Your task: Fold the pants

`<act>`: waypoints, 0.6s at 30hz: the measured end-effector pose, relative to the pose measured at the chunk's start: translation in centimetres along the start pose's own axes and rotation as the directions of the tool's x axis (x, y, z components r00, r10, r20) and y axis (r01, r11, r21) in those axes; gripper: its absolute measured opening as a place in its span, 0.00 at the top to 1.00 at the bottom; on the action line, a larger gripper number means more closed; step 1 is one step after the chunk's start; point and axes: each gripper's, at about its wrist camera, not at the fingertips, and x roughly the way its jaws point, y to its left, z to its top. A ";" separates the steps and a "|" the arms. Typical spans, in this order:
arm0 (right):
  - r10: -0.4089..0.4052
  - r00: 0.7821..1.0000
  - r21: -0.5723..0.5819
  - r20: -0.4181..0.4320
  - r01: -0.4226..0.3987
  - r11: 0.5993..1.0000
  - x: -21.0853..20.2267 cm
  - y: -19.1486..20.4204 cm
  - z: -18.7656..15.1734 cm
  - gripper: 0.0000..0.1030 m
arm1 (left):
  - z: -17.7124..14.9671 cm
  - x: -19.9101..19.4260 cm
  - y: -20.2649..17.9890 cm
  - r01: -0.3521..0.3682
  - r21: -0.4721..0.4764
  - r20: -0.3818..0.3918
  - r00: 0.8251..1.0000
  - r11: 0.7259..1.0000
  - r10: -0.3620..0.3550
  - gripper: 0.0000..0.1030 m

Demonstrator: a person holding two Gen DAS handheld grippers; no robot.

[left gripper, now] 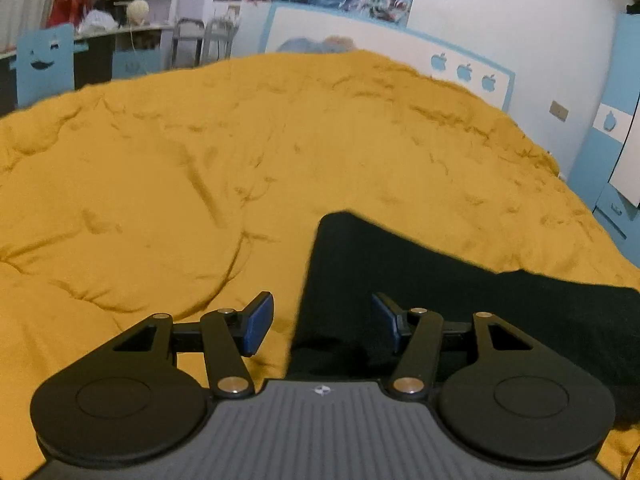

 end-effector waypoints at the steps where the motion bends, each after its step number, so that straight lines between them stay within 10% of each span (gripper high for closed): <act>1: -0.025 1.000 0.025 0.001 0.025 0.999 -0.7 -1.9 -0.5 0.68 | 0.2 -0.3 -0.9 0.010 -0.004 0.007 1.000 1.000 -0.010 0.36; 6: -0.116 0.993 0.257 -0.032 0.121 0.959 -2.5 -12.5 -1.7 0.65 | -0.2 -1.0 -7.7 0.071 0.064 -0.021 0.997 0.995 -0.069 0.36; 11: -0.093 0.996 0.578 -0.020 0.087 0.811 -2.8 -21.0 -3.3 0.47 | -1.4 -0.3 -17.2 0.162 0.184 -0.071 0.986 0.970 -0.151 0.36; 17: -0.004 1.000 0.778 0.026 -0.018 0.629 1.2 -25.9 -3.2 0.48 | -4.0 1.6 -26.3 0.211 0.284 -0.136 0.974 0.935 -0.179 0.36; 18: -0.001 1.000 0.772 0.027 -0.021 0.635 2.0 -26.0 -2.9 0.63 | -4.5 2.0 -27.3 0.210 0.296 -0.144 0.974 0.932 -0.174 0.36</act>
